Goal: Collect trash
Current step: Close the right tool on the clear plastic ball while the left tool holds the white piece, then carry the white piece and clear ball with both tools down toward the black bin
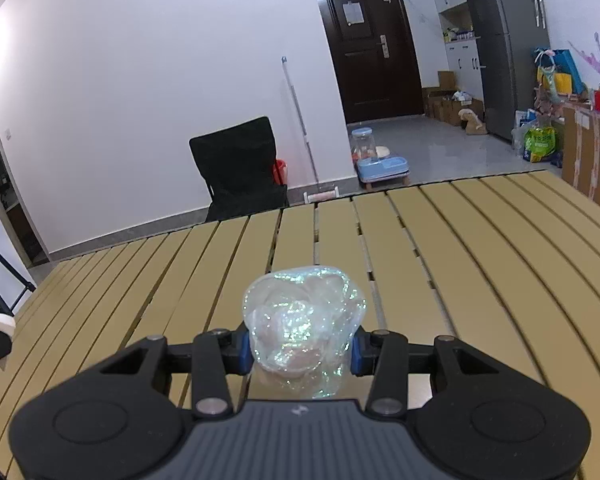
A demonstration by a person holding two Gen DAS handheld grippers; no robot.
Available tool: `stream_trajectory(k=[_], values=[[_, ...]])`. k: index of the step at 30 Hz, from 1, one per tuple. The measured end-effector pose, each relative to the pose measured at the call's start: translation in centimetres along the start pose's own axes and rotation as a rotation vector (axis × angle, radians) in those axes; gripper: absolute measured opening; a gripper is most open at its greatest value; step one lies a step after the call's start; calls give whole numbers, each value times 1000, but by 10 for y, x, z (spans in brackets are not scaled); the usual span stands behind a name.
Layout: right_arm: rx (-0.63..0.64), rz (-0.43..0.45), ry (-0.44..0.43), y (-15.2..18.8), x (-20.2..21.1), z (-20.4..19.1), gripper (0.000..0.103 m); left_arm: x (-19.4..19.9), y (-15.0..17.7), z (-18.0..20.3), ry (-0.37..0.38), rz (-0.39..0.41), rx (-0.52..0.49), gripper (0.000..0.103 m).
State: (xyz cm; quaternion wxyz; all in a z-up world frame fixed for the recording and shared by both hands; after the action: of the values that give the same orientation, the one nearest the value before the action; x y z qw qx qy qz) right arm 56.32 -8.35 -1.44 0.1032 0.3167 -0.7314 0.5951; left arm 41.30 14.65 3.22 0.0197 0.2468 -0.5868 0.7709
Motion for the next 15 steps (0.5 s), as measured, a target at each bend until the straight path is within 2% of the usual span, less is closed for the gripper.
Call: stream_trajectory(k=[15], values=[[50, 85, 9, 18, 97, 16, 41, 76, 10, 35, 56, 17, -67, 22]])
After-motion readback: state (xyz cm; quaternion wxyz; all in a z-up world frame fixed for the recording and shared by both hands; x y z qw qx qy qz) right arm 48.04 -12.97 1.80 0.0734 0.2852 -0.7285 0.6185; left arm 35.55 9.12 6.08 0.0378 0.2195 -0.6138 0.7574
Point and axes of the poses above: each gripper's, at about its wrist camera, not at the fingertips, and x roughly against the way its jaws point, z to its right, y to its underside, the point moved 4 cm from there along -x, roughly the way its jaws point, and after that the axes turned 2 degrees about -x, right-handed, at the moved point
